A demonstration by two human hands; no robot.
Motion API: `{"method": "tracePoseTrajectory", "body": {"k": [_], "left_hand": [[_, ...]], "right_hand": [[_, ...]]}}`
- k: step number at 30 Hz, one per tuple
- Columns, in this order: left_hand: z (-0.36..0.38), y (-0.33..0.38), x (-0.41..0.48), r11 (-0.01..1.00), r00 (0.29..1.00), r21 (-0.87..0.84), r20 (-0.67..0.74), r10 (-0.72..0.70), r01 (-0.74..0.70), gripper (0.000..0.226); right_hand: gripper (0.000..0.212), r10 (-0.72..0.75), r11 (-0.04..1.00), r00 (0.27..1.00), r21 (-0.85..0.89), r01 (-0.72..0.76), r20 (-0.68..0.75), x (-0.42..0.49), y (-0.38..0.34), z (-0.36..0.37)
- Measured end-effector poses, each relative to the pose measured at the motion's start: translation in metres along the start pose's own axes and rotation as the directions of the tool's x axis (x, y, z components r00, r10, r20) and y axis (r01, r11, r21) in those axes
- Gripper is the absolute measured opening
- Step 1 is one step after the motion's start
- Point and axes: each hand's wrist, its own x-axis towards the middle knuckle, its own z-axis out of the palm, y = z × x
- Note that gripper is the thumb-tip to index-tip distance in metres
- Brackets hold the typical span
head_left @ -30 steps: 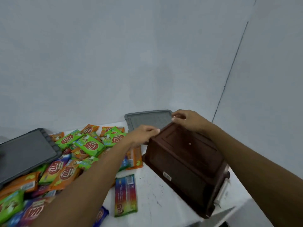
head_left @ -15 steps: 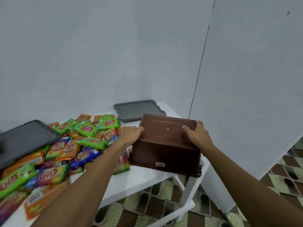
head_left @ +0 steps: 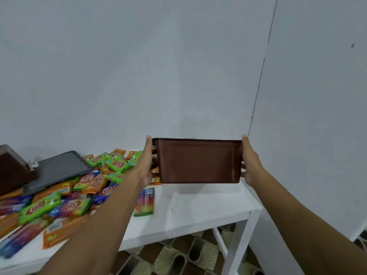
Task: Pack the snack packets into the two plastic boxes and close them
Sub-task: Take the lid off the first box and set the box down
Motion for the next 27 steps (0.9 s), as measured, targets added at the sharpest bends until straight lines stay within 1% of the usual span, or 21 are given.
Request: {"method": "tracePoseTrajectory", "body": {"k": [2, 3, 6, 8, 10, 12, 13, 14, 17, 18, 20, 21, 23, 25, 27], "left_hand": [[0.002, -0.004, -0.001, 1.000, 1.000, -0.026, -0.027, -0.016, 0.016, 0.059], [0.000, -0.006, -0.002, 0.999, 0.998, -0.034, -0.038, -0.040, 0.039, 0.055], [-0.009, -0.015, 0.001, 0.990, 0.991, -0.067, -0.048, -0.124, 0.121, 0.028], [-0.012, -0.024, 0.006, 0.990, 0.989, -0.061, -0.074, -0.129, 0.125, 0.015], [-0.009, -0.033, 0.009, 0.995, 0.988, -0.022, -0.118, -0.098, 0.096, 0.013], [-0.006, -0.043, 0.015, 0.996, 0.983, 0.069, -0.178, -0.046, 0.059, 0.009], [-0.006, -0.049, 0.019, 0.990, 0.979, 0.130, -0.205, -0.019, 0.046, 0.013], [-0.008, -0.054, 0.025, 0.981, 0.976, 0.190, -0.219, 0.003, 0.040, 0.023], [-0.018, -0.062, 0.039, 0.923, 0.967, 0.382, -0.251, 0.049, 0.053, 0.062], [-0.021, -0.064, 0.046, 0.882, 0.964, 0.468, -0.254, 0.076, 0.053, 0.070], [-0.020, -0.064, 0.050, 0.761, 0.959, 0.649, -0.227, 0.171, 0.018, 0.066], [-0.017, -0.064, 0.051, 0.680, 0.955, 0.733, -0.194, 0.226, -0.012, 0.065], [-0.012, -0.063, 0.052, 0.501, 0.950, 0.863, -0.099, 0.297, -0.066, 0.073], [-0.008, -0.064, 0.060, 0.336, 0.941, 0.934, 0.003, 0.339, -0.124, 0.075], [-0.004, -0.065, 0.062, 0.196, 0.947, 0.977, 0.021, 0.321, -0.088, 0.079]], "right_hand": [[0.059, 0.036, 0.999, 0.999, 0.032, -0.037, 0.022, 0.003, 0.001, 0.000], [0.051, 0.056, 0.998, 0.998, 0.031, -0.058, 0.035, 0.003, 0.002, 0.000], [0.021, 0.113, 0.994, 0.988, -0.016, -0.112, 0.108, 0.009, 0.006, -0.005], [0.008, 0.125, 0.992, 0.983, -0.041, -0.120, 0.135, 0.018, 0.014, -0.008], [0.013, 0.117, 0.992, 0.983, -0.067, -0.109, 0.139, 0.029, 0.022, -0.008], [0.016, 0.106, 0.987, 0.985, -0.136, -0.087, 0.134, 0.038, 0.029, -0.007], [0.016, 0.105, 0.981, 0.986, -0.176, -0.081, 0.131, 0.042, 0.033, -0.007], [0.016, 0.107, 0.974, 0.987, -0.213, -0.079, 0.123, 0.048, 0.037, -0.007], [0.025, 0.099, 0.936, 0.992, -0.345, -0.066, 0.079, 0.063, 0.046, -0.009], [0.030, 0.089, 0.919, 0.994, -0.391, -0.054, 0.071, 0.067, 0.047, -0.008], [0.042, 0.042, 0.877, 0.996, -0.480, -0.001, 0.075, 0.075, 0.046, -0.005], [0.050, -0.003, 0.840, 0.996, -0.541, 0.049, 0.084, 0.079, 0.046, -0.002], [0.060, -0.106, 0.711, 0.986, -0.683, 0.164, 0.126, 0.084, 0.045, 0.006], [0.063, -0.177, 0.541, 0.962, -0.796, 0.272, 0.208, 0.092, 0.048, 0.010], [0.061, -0.181, 0.421, 0.945, -0.847, 0.325, 0.273, 0.097, 0.051, 0.011]]}}
